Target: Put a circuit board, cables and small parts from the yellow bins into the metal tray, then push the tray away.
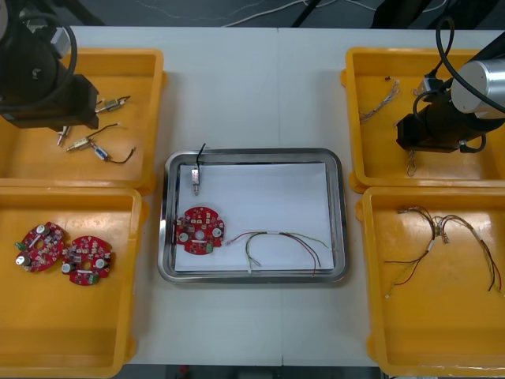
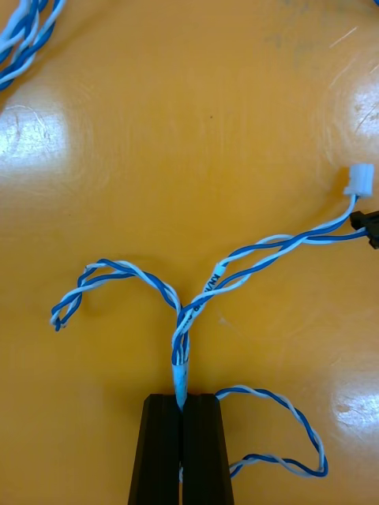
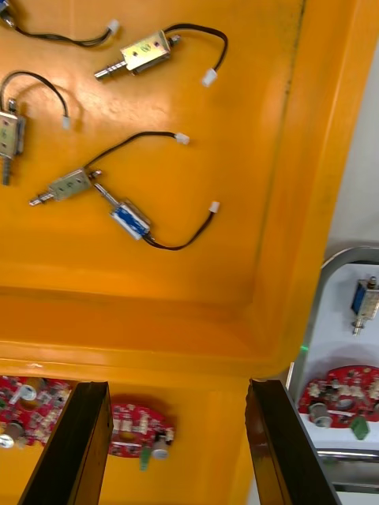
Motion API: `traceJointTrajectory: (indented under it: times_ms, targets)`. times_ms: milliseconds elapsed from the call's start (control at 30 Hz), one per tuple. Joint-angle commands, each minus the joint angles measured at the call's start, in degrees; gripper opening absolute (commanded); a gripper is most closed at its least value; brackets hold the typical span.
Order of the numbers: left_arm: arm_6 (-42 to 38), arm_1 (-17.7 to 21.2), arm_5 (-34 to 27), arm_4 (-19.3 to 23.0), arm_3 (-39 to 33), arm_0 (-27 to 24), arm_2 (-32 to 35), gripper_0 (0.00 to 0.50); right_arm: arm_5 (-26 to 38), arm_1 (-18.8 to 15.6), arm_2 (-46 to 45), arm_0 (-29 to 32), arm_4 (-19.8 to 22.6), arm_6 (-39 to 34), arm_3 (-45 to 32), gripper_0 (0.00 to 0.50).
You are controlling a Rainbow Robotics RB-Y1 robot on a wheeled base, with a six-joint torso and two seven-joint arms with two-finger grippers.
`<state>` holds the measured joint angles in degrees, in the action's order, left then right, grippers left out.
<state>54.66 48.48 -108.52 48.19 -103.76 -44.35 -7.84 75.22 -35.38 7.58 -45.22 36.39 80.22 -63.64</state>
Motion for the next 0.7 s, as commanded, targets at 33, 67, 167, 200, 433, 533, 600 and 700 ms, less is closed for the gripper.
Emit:
traceJointTrajectory:
  times_ms: [33, 67, 167, 200, 433, 533, 600, 700]
  targets:
    - [6.6, 4.3, 0.4, -1.5, -0.9, 1.8, 3.6, 0.5, -0.3, 0.0, 1.6, -2.3, 1.1, 0.9, -0.2, 0.0]
    - [7.2, 4.5, 0.7, -1.9, -0.6, 2.2, 4.2, 0.5, 0.0, -0.2, 1.6, -2.5, 1.3, 1.0, -0.4, 0.0]
    - [9.2, 5.1, 2.2, -1.8, 0.6, 3.5, 6.1, 0.5, 1.4, -0.9, 1.4, -2.9, 1.7, 1.4, -1.5, 0.0]
    - [9.9, 5.3, 2.8, -1.8, 1.3, 3.9, 6.6, 0.5, 2.0, -1.2, 1.3, -2.9, 1.8, 1.7, -2.2, 0.0]
    - [11.7, 5.6, 5.7, -2.5, 5.2, 4.4, 7.3, 0.5, 4.0, -2.7, 0.1, -3.0, 3.2, 3.4, -4.8, 0.0]
    - [12.3, 5.6, 6.9, -2.4, 7.0, 4.4, 7.2, 0.5, 4.7, -3.3, -0.1, -3.0, 3.9, 4.1, -5.9, 0.0]
    - [13.5, 5.5, 8.5, -2.0, 8.9, 4.4, 7.2, 0.5, 5.5, -3.8, -0.1, -3.1, 4.4, 4.4, -6.8, 0.0]
    - [16.2, 5.5, 9.9, -2.0, 11.5, 4.4, 7.2, 0.5, 6.3, -4.3, -0.4, -3.0, 5.0, 5.0, -7.8, 0.0]
